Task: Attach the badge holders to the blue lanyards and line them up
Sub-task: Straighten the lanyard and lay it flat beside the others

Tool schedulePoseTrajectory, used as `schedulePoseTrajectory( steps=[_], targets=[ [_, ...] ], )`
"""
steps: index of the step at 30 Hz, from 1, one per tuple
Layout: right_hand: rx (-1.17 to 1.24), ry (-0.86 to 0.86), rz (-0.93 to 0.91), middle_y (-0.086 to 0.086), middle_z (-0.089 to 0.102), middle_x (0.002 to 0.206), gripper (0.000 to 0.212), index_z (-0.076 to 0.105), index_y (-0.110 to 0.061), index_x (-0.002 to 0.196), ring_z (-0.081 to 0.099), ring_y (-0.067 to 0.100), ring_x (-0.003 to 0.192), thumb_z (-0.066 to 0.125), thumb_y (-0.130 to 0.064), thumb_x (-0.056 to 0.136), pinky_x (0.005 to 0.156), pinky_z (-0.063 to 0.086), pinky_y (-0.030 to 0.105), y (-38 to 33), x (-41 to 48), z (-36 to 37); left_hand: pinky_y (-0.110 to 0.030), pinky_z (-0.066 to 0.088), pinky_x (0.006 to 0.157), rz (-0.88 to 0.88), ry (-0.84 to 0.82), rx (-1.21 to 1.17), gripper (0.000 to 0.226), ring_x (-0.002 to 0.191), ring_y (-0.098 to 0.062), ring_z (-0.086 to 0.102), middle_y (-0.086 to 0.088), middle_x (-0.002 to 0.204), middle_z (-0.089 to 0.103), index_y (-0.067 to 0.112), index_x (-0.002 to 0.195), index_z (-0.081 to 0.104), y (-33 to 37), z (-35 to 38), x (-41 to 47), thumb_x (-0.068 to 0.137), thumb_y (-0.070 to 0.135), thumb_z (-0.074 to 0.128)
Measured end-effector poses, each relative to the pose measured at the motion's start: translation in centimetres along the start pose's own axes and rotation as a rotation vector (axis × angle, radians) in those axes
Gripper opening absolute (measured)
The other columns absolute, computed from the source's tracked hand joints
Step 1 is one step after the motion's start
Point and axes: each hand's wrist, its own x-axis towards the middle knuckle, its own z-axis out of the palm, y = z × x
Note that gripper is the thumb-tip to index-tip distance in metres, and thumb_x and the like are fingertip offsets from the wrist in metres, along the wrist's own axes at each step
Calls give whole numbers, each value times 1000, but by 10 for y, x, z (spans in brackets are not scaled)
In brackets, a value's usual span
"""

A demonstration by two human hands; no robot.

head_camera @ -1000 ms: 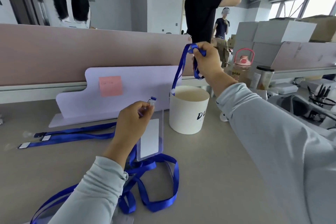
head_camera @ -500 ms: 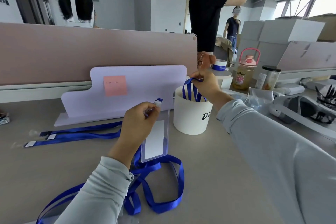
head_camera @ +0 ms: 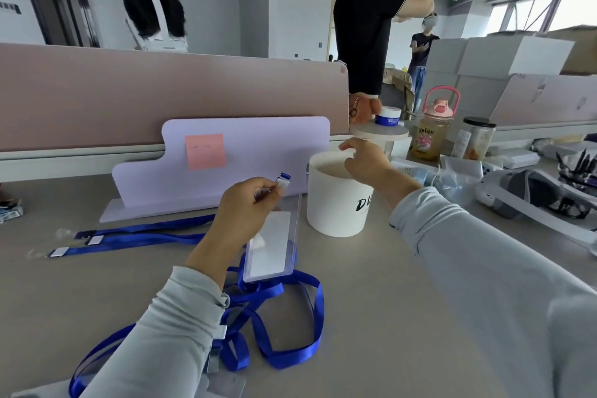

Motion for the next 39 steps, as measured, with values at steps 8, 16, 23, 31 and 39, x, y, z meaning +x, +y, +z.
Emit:
schedulePoseTrajectory(
  steps=[8, 16, 23, 31, 39],
  targets=[
    [316, -526, -464, -7, 57, 105, 51, 50, -14, 126, 55, -1, 91, 66, 3, 80, 75, 46, 3, -71, -67, 22, -20, 40, 68, -100, -188, 60, 13, 84, -12, 56, 5, 93, 64, 21, 94, 69, 14, -76, 0, 88, 29, 60],
    [212, -426, -575, -11, 41, 51, 44, 53, -34, 42, 37, 8, 47, 69, -25, 82, 52, 32, 15, -161, -102, 100, -32, 46, 82, -275, -106, 71, 13, 80, -14, 66, 2, 75, 71, 21, 74, 70, -2, -170, -52, 83, 28, 64],
    [249, -346, -583, 4, 65, 68, 24, 68, -11, 95, 56, 18, 54, 45, -9, 86, 49, 43, 21, -254, -130, 137, -28, 47, 77, -385, 58, 82, 17, 59, -5, 63, 7, 57, 68, 23, 67, 69, -37, -255, -120, 83, 24, 65],
    [992, -775, -360, 8, 60, 121, 31, 53, -8, 124, 64, 22, 93, 43, -6, 95, 77, 52, 25, -362, -171, 146, -25, 46, 69, -556, 234, 58, 14, 57, -8, 60, 3, 59, 64, 8, 74, 67, -58, -338, -201, 75, 23, 69],
    [656, -1177, -528, 8, 63, 77, 32, 46, -17, 128, 60, 17, 65, 40, -9, 98, 68, 48, 27, -405, -253, 204, -12, 47, 60, -596, 352, 71, 12, 53, -3, 61, 5, 59, 66, 8, 91, 70, -68, -381, -258, 87, 10, 59]
  ],
)
